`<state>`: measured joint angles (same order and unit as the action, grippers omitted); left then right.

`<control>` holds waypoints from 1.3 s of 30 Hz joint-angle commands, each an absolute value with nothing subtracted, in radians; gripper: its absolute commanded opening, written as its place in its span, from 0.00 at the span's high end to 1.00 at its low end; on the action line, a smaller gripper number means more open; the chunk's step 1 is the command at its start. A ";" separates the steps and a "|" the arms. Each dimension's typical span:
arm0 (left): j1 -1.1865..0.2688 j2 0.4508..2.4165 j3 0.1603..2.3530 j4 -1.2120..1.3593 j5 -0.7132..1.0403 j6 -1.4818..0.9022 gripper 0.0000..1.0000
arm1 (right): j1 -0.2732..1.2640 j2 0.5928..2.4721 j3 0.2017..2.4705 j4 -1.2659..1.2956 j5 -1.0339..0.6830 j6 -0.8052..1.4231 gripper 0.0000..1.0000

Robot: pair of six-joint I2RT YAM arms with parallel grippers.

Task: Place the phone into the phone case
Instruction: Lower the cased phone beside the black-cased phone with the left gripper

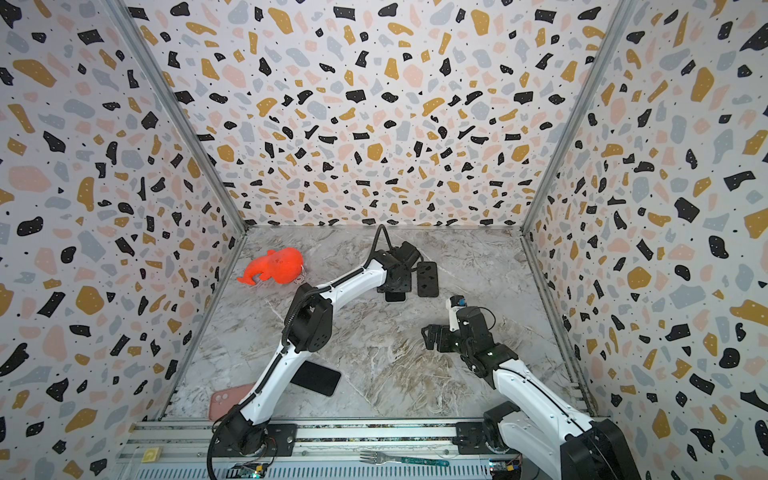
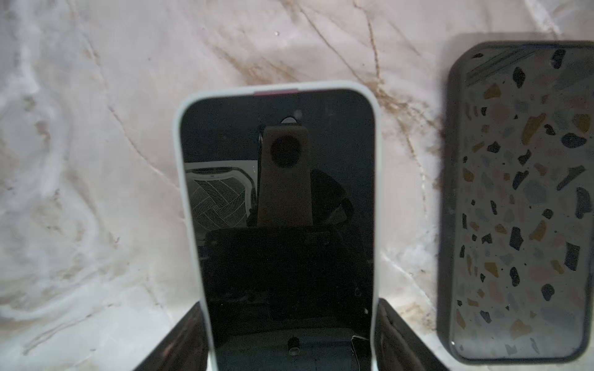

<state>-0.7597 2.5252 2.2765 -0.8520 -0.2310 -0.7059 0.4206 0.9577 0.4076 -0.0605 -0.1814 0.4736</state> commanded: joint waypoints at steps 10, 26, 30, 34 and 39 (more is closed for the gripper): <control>-0.751 2.544 2.311 -0.734 -0.181 -0.678 0.41 | 0.417 0.988 0.390 -0.020 -0.204 0.482 0.01; -0.747 2.568 2.312 -0.668 -0.199 -0.646 0.42 | 0.407 1.007 0.373 0.014 -0.251 0.484 0.01; -0.743 2.572 2.309 -0.657 -0.196 -0.646 0.41 | 0.396 0.993 0.356 0.045 -0.312 0.451 0.01; -0.742 2.580 2.305 -0.651 -0.194 -0.640 0.39 | 0.395 0.962 0.342 0.064 -0.355 0.421 0.01; -0.738 2.585 2.296 -0.641 -0.193 -0.637 0.30 | 0.395 0.972 0.356 0.038 -0.360 0.398 0.01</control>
<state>-0.7475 2.5671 2.2826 -0.6876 -0.1833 -0.6586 0.3985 0.9798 0.3466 0.0380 -0.3355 0.4286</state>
